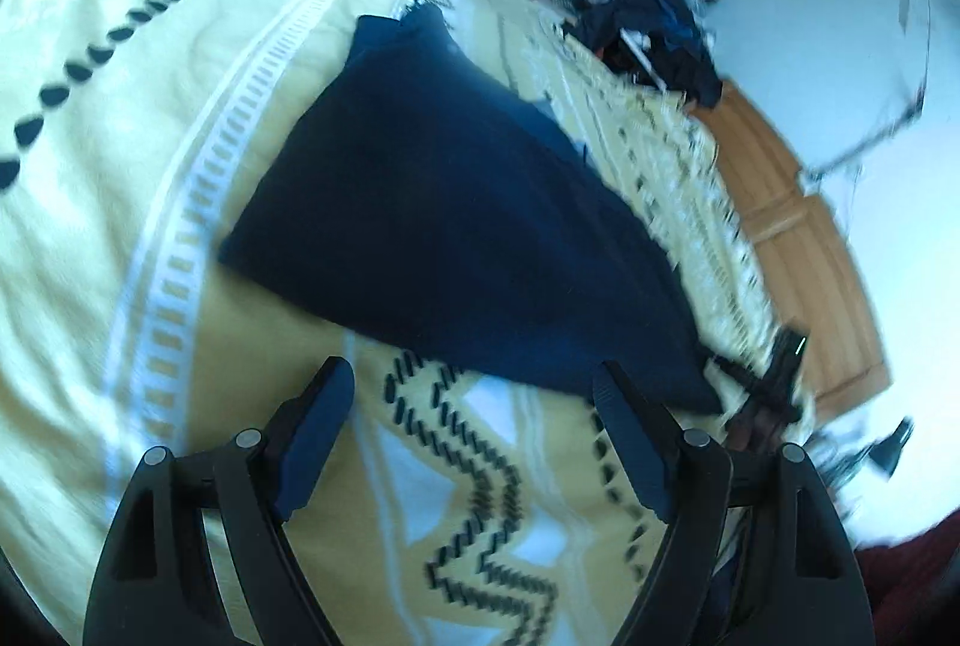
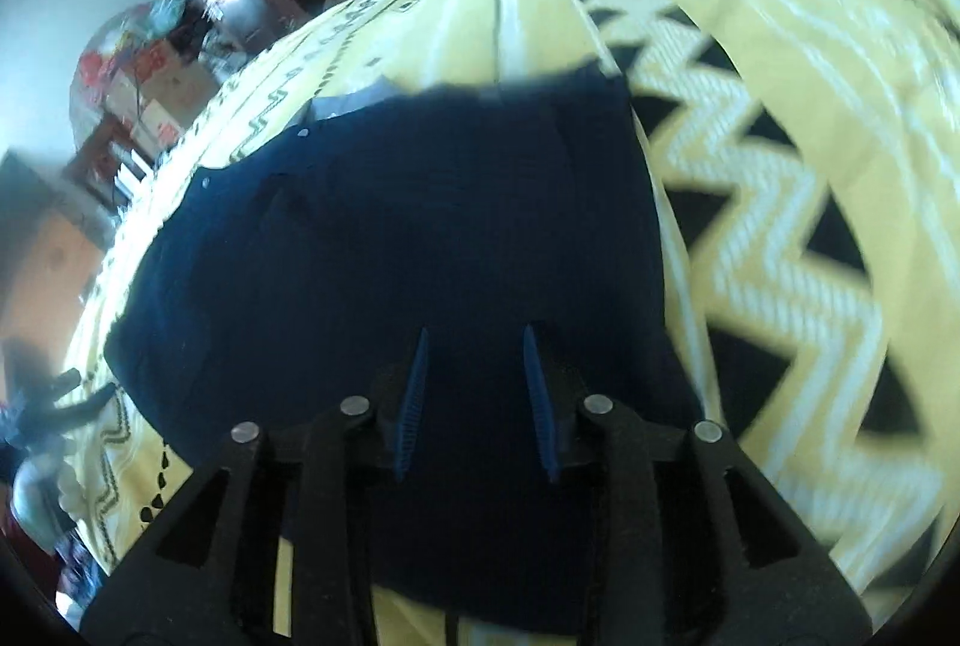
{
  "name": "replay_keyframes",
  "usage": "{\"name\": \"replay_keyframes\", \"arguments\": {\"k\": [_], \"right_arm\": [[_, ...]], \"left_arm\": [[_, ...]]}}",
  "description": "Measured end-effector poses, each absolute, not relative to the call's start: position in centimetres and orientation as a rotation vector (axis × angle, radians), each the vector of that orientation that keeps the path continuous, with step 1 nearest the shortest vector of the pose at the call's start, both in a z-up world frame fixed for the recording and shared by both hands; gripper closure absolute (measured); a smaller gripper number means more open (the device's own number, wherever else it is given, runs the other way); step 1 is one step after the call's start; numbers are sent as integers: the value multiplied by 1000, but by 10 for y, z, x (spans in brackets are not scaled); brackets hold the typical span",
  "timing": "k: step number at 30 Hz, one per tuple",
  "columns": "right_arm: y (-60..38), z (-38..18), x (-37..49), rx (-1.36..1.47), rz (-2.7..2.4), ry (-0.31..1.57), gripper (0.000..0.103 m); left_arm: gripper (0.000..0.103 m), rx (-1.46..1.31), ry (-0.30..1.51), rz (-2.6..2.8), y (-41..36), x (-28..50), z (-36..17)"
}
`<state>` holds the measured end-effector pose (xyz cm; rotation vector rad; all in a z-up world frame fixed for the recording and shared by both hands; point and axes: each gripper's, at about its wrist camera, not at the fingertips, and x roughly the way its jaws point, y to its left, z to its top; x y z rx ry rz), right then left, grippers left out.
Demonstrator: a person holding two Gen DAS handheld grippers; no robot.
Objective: Fold small clothes
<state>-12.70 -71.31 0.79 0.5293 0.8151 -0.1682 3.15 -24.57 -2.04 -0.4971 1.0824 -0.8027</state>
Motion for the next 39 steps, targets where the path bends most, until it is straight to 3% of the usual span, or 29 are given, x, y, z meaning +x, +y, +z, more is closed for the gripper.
{"name": "replay_keyframes", "arguments": {"k": [3, 10, 12, 15, 17, 20, 22, 25, 27, 30, 34, 39], "right_arm": [[-710, 8, -138, 563, -190, 788, 67], [-696, 12, -130, 524, -206, 790, 48], [-691, 14, -129, 518, -198, 795, 48], [-682, 27, -127, 507, -173, 806, 48], [-673, 40, -125, 476, -156, 796, 48], [-657, 65, -113, 418, -111, 764, 48], [-647, 81, -94, 415, -50, 751, 48], [-625, 103, -46, 415, 77, 735, 47], [-608, 113, 6, 429, 191, 768, 35], [-570, 117, 87, 409, 315, 838, 32], [-498, 98, 190, 396, 506, 1047, 31], [-429, 60, 259, 260, 499, 1284, 30]], "left_arm": [[20, -602, 1055, -748, -241, 33, -26], [12, -732, 974, -618, -242, 53, -36], [6, -716, 952, -598, -252, 60, -34], [6, -732, 920, -560, -260, 71, -36], [34, -787, 894, -563, -256, 77, -37], [59, -836, 862, -594, -253, 82, -38], [68, -770, 832, -622, -261, 79, -27], [69, -629, 792, -701, -287, 74, -2], [69, -531, 760, -742, -306, 69, 13], [69, -486, 727, -774, -319, 65, 26], [69, -432, 714, -798, -329, 59, 33], [69, -395, 714, -821, -334, 52, 30]]}}
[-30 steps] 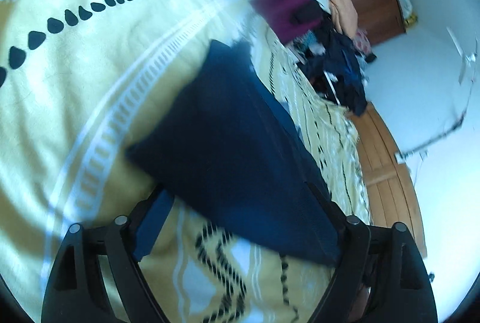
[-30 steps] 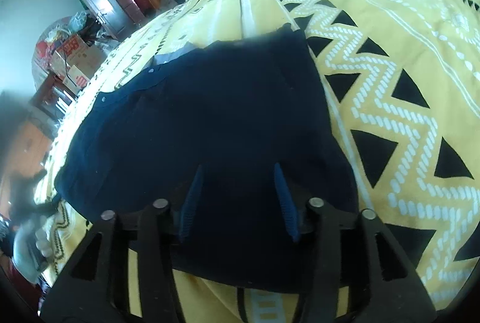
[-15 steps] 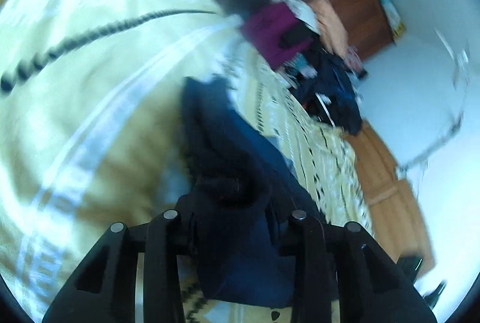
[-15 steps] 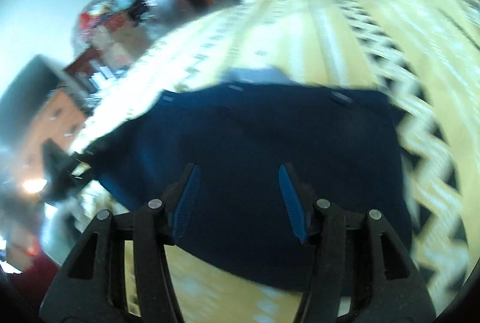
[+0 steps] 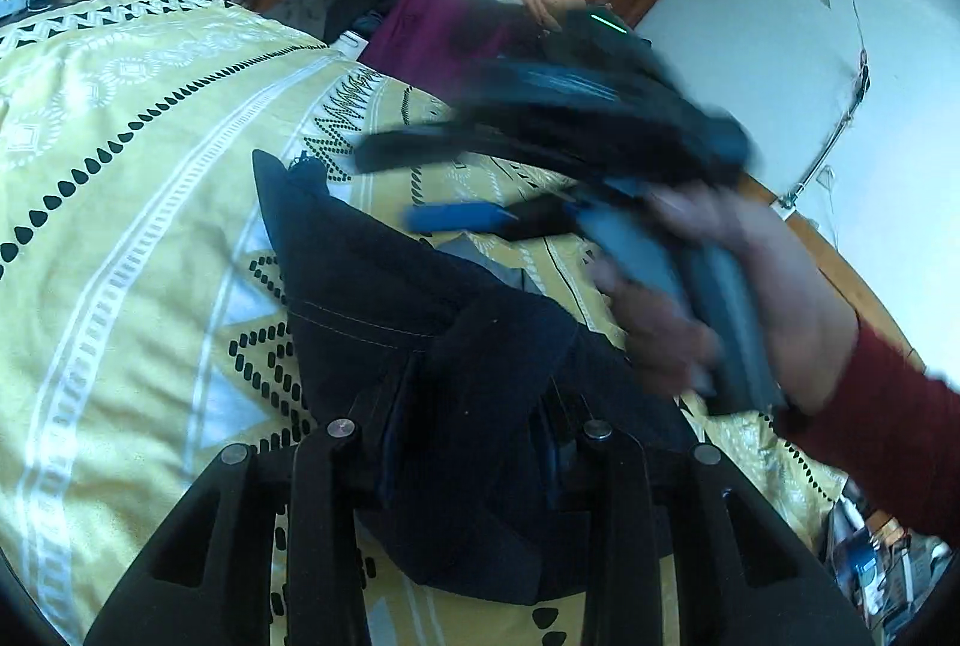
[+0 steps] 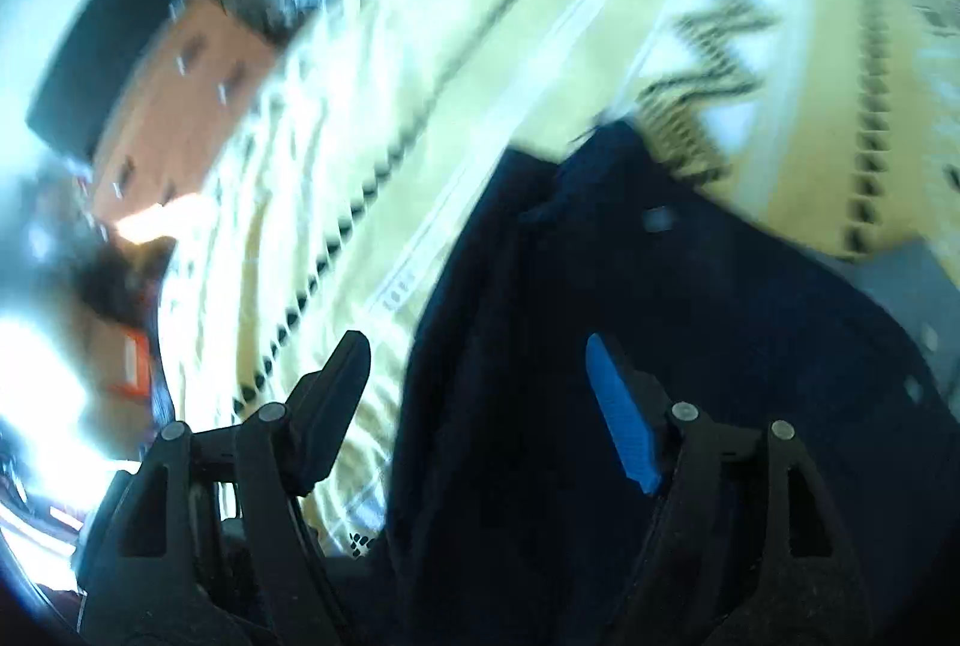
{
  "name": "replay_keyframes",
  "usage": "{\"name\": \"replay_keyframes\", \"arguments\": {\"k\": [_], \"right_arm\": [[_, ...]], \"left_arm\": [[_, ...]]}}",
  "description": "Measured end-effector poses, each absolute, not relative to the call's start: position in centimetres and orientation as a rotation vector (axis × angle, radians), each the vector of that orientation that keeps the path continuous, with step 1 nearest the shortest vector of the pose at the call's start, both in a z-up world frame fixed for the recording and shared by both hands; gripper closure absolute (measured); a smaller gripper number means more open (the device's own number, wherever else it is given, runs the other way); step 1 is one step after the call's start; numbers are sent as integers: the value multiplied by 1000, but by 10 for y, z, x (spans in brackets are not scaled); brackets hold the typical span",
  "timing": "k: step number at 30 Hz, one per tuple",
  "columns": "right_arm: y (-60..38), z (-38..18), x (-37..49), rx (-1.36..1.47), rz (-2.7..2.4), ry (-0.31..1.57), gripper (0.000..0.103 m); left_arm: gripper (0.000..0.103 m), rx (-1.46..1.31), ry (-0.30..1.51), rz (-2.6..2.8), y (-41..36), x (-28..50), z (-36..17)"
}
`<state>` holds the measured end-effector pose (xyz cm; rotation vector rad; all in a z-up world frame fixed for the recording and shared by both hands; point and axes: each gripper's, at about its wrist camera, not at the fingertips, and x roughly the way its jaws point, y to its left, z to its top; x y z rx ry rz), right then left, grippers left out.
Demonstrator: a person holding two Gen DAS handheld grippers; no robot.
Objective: Fold small clothes
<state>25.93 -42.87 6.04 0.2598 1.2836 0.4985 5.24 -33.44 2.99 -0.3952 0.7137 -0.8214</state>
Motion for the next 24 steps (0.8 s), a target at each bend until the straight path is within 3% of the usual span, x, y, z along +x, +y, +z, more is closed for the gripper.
{"name": "replay_keyframes", "arguments": {"k": [3, 4, 5, 6, 13, 18, 24], "right_arm": [[-404, 44, 268, 175, 478, 1333, 31], [-400, 38, 268, 143, 466, 1341, 48], [-406, 29, 267, 146, 426, 1336, 84], [-414, 25, 263, 191, 430, 1330, 95], [-559, 83, 134, 522, 323, 884, 96], [-672, 67, 40, 675, 156, 827, 96], [-755, 27, -15, 856, 83, 802, 96]], "left_arm": [[69, -400, 724, -826, -332, 53, 25], [69, -399, 729, -829, -332, 54, 23], [69, -395, 732, -832, -332, 54, 23], [69, -388, 738, -839, -334, 54, 22], [69, -271, 686, -1084, -390, 28, 61], [69, -165, 739, -1386, -497, -12, 73], [69, -98, 901, -1541, -600, -46, 42]]}}
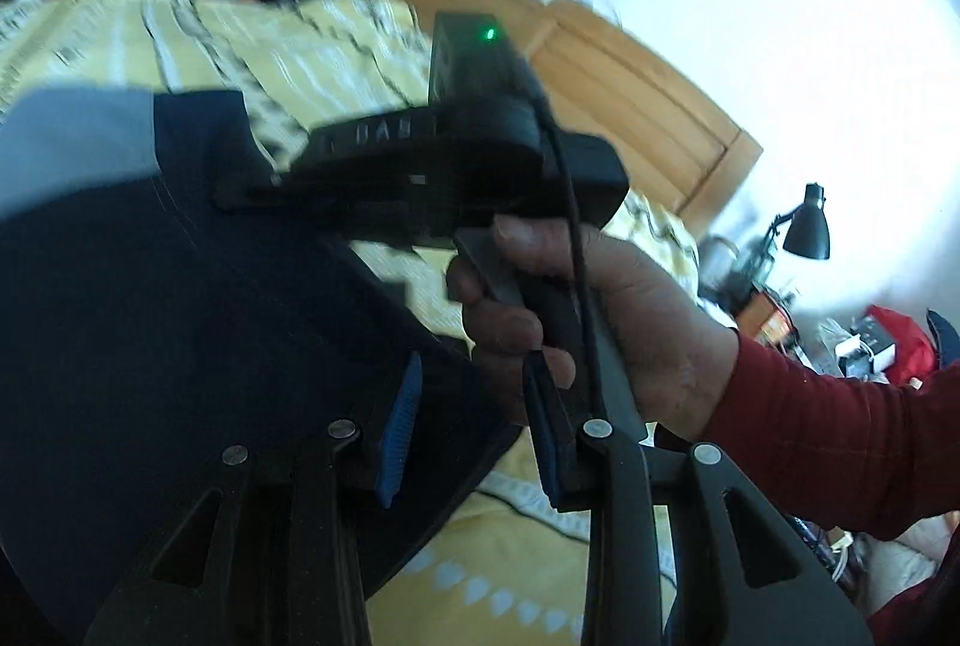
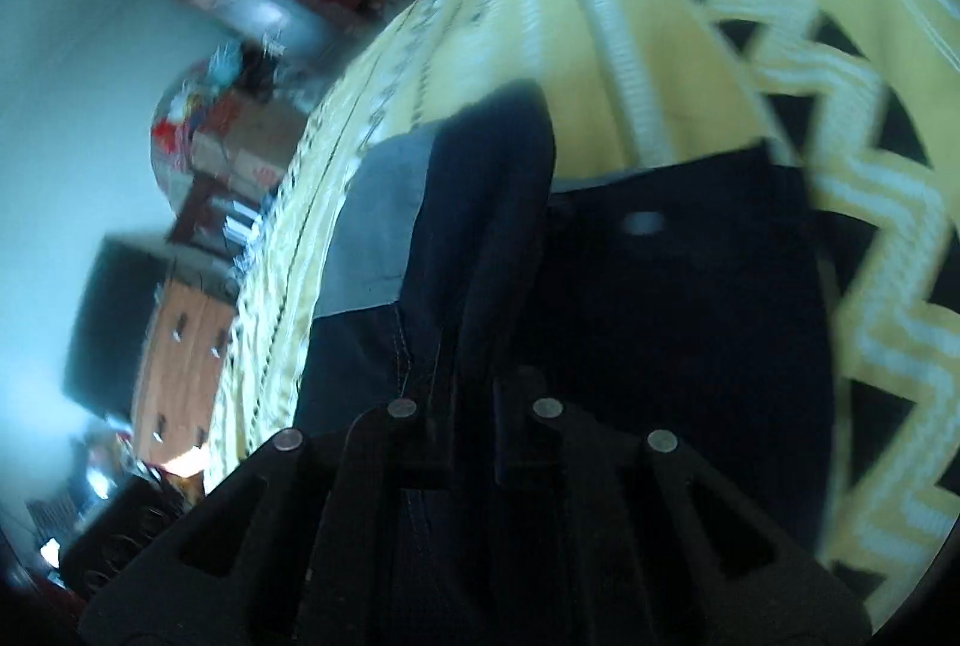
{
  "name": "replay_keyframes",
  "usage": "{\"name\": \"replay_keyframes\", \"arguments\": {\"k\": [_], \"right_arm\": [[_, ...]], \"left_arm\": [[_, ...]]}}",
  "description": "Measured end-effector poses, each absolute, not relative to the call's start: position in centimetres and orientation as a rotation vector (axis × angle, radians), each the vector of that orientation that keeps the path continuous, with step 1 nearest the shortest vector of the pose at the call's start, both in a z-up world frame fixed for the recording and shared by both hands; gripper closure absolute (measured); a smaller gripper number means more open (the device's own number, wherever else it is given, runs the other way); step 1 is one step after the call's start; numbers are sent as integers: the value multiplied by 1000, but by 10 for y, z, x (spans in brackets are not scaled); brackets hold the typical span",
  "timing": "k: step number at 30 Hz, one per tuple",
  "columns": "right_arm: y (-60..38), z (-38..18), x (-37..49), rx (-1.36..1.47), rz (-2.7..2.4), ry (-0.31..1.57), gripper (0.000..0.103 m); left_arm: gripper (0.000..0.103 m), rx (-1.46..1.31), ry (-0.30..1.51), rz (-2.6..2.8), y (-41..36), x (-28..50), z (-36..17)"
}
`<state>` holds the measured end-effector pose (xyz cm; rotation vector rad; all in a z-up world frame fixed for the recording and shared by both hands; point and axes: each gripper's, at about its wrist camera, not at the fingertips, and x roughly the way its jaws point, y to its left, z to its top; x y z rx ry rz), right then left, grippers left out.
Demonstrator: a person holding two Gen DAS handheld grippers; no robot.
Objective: Fold small clothes
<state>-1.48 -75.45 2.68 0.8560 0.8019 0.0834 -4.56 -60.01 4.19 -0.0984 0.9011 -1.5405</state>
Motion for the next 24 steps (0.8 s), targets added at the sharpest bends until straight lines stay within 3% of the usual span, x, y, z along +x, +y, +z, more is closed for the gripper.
{"name": "replay_keyframes", "arguments": {"k": [10, 15, 16, 19, 22, 24], "right_arm": [[-807, -4, -57, 965, 44, 810, 97], [-820, -36, -57, 1060, 69, 878, 89], [-821, -34, -61, 1084, 75, 873, 85], [-816, -19, -80, 1069, 90, 859, 57], [-796, -11, -112, 1045, 95, 886, 51], [-784, -11, -129, 1030, 94, 906, 49]], "left_arm": [[69, -42, 1000, -1596, -674, -68, 11], [69, -2, 1045, -1582, -680, -73, 1], [69, -4, 1041, -1576, -671, -74, 7], [63, -14, 960, -1565, -625, -77, 39], [47, -19, 856, -1487, -557, -77, 69], [44, 16, 813, -1383, -518, -77, 74]]}}
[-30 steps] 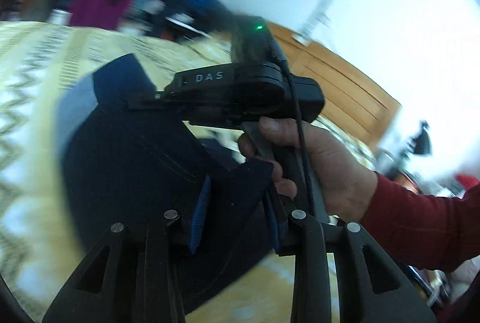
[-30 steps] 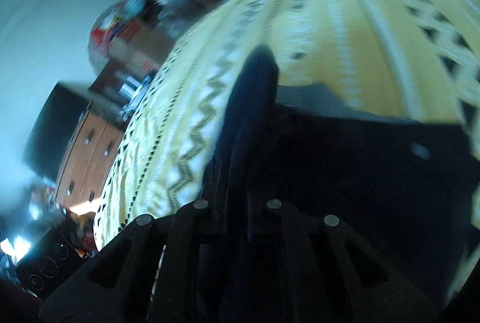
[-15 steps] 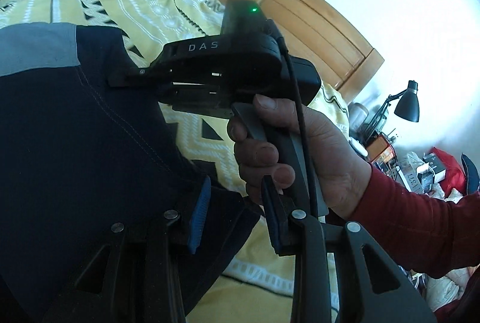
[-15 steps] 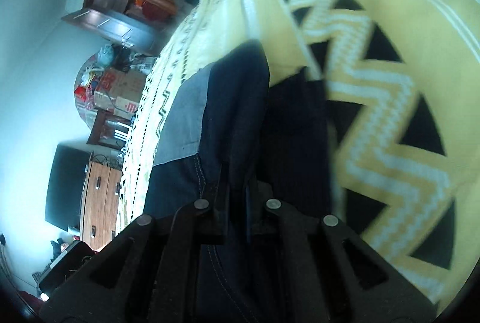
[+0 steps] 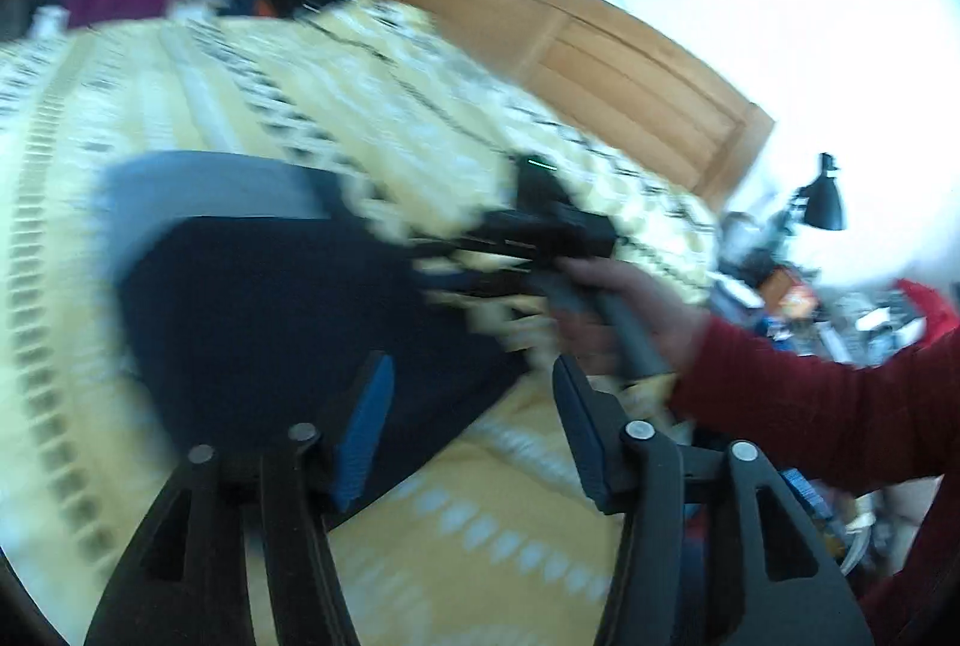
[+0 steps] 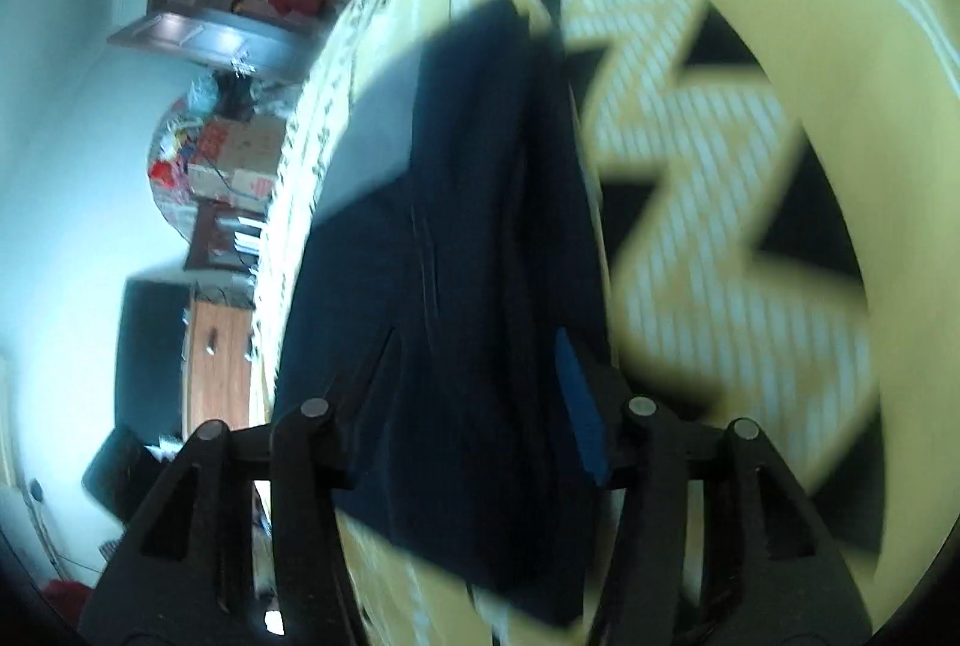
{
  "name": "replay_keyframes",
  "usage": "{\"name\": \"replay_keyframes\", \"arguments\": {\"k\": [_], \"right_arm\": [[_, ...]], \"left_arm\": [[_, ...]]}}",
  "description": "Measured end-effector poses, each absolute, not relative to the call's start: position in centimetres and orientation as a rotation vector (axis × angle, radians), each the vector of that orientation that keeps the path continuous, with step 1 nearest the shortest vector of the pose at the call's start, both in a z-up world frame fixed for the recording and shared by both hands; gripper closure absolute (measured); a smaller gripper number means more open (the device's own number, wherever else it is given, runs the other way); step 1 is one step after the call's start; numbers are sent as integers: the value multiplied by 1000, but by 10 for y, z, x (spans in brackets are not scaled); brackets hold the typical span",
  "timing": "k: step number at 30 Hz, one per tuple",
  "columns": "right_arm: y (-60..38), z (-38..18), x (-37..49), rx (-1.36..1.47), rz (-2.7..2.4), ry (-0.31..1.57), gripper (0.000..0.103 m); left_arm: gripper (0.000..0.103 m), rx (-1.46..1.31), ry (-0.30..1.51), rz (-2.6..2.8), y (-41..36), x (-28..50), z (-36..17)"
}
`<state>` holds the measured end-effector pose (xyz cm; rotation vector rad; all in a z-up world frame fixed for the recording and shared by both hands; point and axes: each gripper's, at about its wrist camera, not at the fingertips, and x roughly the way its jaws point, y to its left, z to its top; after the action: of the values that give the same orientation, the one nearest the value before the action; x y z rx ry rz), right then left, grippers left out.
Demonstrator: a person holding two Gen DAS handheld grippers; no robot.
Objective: Fold small clothes
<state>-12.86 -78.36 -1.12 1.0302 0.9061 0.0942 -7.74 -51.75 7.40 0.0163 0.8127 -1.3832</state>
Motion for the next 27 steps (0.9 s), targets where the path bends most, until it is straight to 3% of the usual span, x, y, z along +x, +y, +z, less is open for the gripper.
{"name": "replay_keyframes", "arguments": {"k": [4, 10, 12, 14, 17, 19, 21, 23, 27], "right_arm": [[-766, -15, -150, 1034, 107, 919, 44], [-765, -8, -147, 1018, 74, 919, 45], [-763, -4, -144, 1007, 81, 916, 49], [-757, 1, -137, 974, 66, 923, 60], [-755, 3, -138, 920, 44, 925, 70], [-753, 5, -143, 894, 46, 923, 73], [-752, 3, -143, 881, 53, 923, 73], [-749, -1, -139, 863, 39, 938, 69], [-746, -15, -138, 917, 46, 914, 60]], "left_arm": [[41, 42, 882, -1233, -470, -69, 45], [41, -24, 922, -1146, -463, -54, 11], [40, -43, 911, -1135, -470, -49, 8], [36, -32, 918, -1122, -490, -49, 1], [23, 35, 905, -1082, -513, -47, -8], [23, 84, 882, -1056, -519, -48, -11], [25, 121, 859, -1042, -518, -50, -13], [31, 160, 839, -1039, -518, -55, -12], [33, 167, 862, -1062, -520, -59, -18]]}}
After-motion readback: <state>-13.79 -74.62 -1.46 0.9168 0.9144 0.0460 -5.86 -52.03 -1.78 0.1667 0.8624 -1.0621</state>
